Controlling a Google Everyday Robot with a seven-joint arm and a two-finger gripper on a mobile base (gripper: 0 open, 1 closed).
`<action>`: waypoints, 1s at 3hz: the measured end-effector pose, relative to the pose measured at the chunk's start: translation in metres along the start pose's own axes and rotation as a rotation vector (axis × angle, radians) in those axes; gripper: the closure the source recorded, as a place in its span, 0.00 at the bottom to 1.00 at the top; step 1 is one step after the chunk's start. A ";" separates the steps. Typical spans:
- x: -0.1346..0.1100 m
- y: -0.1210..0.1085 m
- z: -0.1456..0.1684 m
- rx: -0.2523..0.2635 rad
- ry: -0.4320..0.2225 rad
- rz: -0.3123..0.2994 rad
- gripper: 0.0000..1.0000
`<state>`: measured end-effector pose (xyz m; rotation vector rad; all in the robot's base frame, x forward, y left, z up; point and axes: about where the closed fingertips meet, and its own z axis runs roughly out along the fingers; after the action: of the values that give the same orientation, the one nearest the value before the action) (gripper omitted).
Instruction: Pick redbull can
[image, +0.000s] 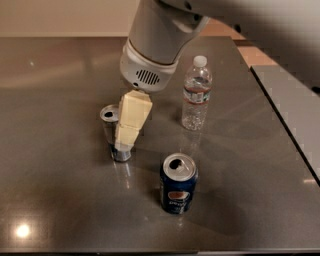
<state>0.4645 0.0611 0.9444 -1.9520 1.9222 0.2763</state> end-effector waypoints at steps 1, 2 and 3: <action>-0.007 0.003 0.018 -0.023 0.035 -0.021 0.00; -0.010 0.005 0.031 -0.047 0.054 -0.028 0.00; -0.014 0.007 0.040 -0.062 0.067 -0.034 0.18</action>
Offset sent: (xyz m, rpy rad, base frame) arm 0.0011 0.0317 -0.0423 -0.0874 0.0699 0.0512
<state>0.4620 0.0898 0.9126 -2.0564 1.9417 0.2672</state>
